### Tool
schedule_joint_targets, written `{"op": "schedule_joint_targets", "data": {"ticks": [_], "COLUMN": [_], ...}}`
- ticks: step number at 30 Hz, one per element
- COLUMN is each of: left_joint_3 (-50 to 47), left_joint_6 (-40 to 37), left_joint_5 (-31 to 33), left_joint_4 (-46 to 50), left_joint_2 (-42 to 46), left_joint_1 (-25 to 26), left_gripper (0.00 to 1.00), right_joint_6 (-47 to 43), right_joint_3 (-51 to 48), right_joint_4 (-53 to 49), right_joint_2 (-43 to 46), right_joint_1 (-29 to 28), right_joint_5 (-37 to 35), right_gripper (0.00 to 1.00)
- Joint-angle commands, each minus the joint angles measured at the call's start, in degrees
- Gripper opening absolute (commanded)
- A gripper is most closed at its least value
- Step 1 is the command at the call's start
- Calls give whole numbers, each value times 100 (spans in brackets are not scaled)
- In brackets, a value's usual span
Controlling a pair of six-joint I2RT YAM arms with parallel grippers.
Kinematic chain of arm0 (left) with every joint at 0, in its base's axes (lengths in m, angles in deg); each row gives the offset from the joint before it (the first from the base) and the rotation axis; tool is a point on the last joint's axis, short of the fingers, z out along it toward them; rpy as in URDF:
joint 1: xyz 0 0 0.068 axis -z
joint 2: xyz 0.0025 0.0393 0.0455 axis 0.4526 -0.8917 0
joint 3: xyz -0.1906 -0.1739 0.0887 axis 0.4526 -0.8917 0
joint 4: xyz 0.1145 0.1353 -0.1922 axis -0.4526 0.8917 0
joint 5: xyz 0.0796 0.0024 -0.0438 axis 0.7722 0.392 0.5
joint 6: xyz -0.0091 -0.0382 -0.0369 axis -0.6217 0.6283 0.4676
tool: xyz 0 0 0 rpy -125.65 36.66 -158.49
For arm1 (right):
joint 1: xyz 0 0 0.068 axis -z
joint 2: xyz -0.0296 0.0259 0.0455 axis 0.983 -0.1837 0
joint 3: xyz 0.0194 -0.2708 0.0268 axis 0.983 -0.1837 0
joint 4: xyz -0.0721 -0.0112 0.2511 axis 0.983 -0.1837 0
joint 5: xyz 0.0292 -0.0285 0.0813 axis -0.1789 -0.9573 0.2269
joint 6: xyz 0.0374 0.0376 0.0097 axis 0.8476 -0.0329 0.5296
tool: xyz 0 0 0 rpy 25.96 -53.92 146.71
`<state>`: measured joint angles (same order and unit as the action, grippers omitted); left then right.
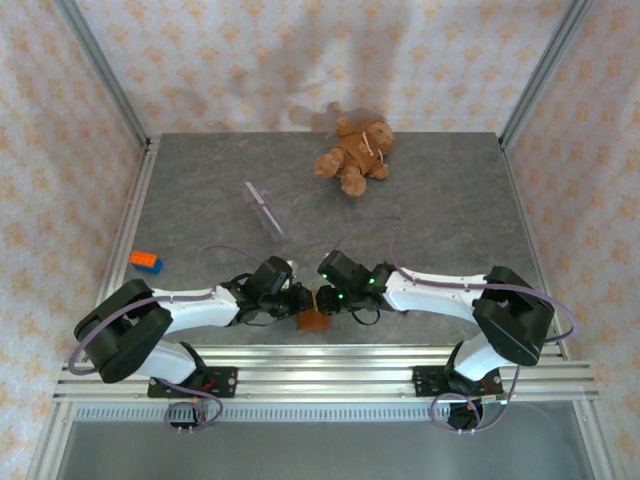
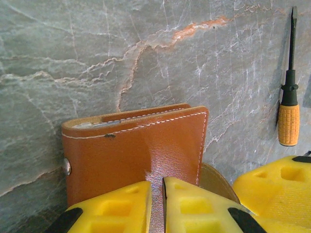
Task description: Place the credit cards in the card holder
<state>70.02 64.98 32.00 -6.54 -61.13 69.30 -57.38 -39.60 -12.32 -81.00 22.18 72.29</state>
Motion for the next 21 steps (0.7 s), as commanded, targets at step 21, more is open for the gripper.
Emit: {"op": "schedule_joint_targets", "data": {"ticks": [21], "left_joint_3": [-204], "left_joint_6": [186], "left_joint_5": [-111], "left_joint_4": [-116], "left_joint_2": [-377], "left_joint_1": [38], "left_gripper": [16], "right_joint_6": [223], "right_joint_3": [88], "right_joint_4": [620], "right_joint_2": [-513], "right_joint_1": [-57], "right_joint_5": [344], "right_gripper": [0]}}
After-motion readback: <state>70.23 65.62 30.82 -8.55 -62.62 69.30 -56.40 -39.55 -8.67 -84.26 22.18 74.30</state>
